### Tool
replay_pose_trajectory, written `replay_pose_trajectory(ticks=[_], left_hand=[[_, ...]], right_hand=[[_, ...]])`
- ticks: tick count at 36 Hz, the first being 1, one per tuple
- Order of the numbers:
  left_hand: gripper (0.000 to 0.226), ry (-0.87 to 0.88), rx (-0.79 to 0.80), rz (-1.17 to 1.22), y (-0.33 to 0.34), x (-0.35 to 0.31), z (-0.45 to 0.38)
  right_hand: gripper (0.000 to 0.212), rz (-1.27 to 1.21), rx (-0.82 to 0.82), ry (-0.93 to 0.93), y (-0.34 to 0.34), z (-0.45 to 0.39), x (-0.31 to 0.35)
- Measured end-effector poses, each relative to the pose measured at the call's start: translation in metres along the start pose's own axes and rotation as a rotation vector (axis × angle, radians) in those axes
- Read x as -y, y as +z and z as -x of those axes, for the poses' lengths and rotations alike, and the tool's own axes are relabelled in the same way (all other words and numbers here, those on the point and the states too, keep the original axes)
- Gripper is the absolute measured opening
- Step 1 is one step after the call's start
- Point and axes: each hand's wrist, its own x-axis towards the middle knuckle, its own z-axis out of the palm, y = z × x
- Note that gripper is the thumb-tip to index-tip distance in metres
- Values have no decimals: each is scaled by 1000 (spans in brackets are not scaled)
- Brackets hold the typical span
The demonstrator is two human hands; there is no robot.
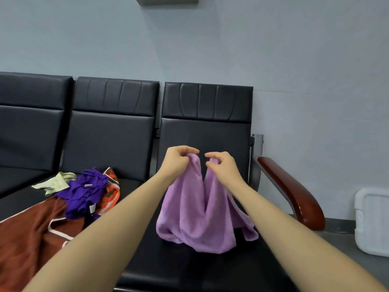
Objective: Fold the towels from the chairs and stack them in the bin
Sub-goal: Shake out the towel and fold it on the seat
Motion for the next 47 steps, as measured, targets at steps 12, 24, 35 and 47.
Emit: replay_pose_trajectory(ticks=[12, 24, 35, 47], left_hand=[[39, -27, 51, -23, 6, 1, -3], [32, 13, 73, -135, 3, -6, -3], [47, -98, 184, -455, 5, 9, -6], [31, -52, -241, -129, 2, -4, -13]], right_hand=[[13, 76, 159, 11, 13, 1, -4], [17, 165, 162, 55, 23, 9, -21], [16, 140, -71, -140, 17, -4, -13], [29, -38, -315, -37, -6, -10, -14]])
